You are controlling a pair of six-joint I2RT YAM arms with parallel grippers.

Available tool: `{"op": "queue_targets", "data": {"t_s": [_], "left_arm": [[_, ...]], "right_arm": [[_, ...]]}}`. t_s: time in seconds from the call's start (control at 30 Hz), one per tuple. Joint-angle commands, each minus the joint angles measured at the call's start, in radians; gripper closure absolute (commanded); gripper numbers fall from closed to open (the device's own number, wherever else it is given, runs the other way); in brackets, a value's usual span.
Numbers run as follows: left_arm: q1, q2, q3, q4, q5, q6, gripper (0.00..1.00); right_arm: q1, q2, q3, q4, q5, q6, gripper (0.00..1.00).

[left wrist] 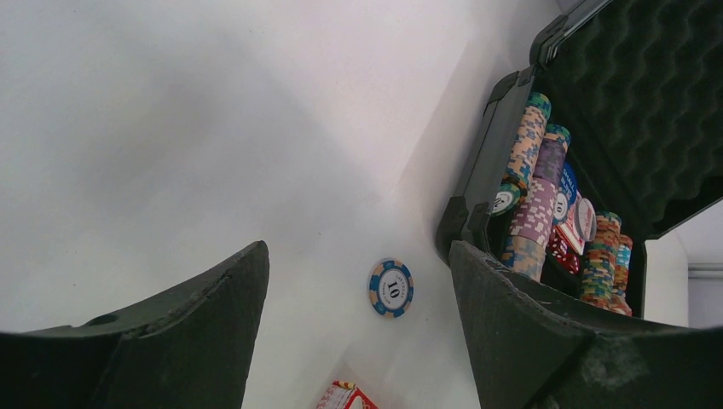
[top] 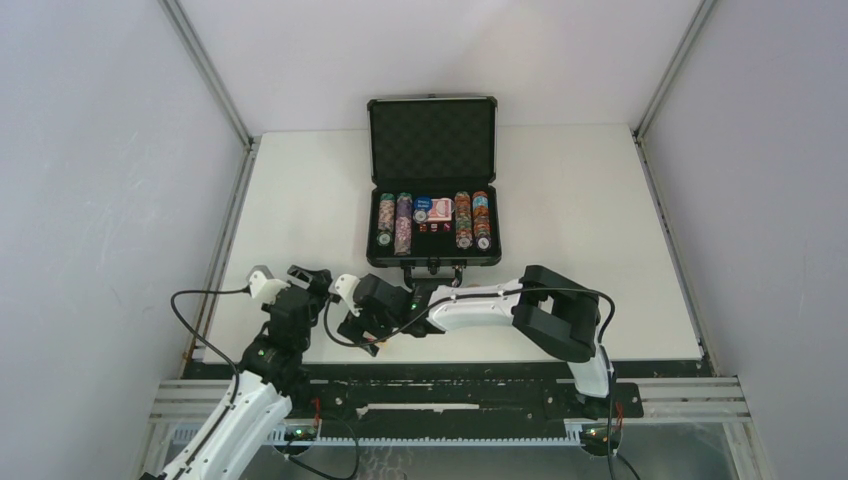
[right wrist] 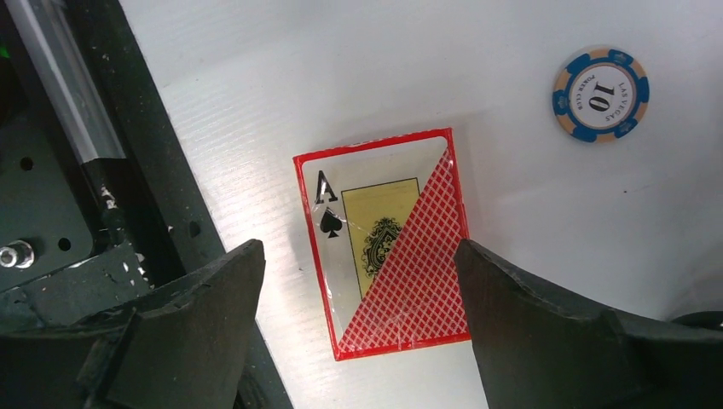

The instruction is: Pack up texas hold em set

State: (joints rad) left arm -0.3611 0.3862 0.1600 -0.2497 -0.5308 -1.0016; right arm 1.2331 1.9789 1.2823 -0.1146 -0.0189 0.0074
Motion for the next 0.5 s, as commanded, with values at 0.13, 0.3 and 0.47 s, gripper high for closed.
{"op": "queue_targets", "data": {"t_s": [0.13,0.3,0.47], "left_arm": [[0.013,0.006,-0.011,0.041,0.016,0.024,0.18],[0.016,0.002,-0.013,0.041,0.021,0.028,0.18],[0.019,0.001,-0.013,0.041,0.025,0.030,0.18]], "right_arm": [[0.005,-0.042,0.001,0.028,0.082,-0.043,0.06],[0.017,-0.047,0.000,0.048,0.117,-0.084,0.00],[0.012,-0.034,-0.001,0.049,0.101,-0.085,0.00]]}}
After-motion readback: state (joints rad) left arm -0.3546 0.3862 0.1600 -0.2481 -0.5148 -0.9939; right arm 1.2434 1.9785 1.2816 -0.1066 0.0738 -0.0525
